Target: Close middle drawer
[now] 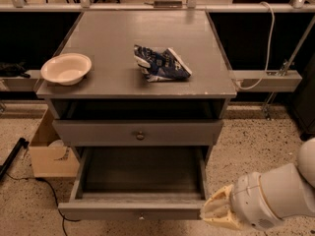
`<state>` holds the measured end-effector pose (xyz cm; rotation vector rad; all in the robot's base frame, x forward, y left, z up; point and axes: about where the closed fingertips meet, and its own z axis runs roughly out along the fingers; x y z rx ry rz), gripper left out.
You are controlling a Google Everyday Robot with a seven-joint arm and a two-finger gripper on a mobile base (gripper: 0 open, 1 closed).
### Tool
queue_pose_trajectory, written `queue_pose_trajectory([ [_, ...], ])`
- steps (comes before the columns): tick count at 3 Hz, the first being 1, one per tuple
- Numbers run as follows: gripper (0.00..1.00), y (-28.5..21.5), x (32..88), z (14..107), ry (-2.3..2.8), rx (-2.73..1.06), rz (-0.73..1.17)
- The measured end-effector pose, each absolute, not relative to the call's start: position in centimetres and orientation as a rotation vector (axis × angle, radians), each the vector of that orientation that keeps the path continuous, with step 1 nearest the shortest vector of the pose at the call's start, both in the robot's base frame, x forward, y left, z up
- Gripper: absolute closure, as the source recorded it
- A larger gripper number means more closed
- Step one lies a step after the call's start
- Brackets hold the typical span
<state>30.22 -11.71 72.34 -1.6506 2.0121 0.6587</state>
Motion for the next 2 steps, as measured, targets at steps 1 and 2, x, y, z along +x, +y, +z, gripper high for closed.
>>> queue_pose_trajectory([
  [1, 1.0, -11.6, 30.11, 72.26, 2.018, -1.667, 0.66],
  [2, 1.0, -11.05, 29.77, 71.43, 2.054, -1.739, 0.59],
])
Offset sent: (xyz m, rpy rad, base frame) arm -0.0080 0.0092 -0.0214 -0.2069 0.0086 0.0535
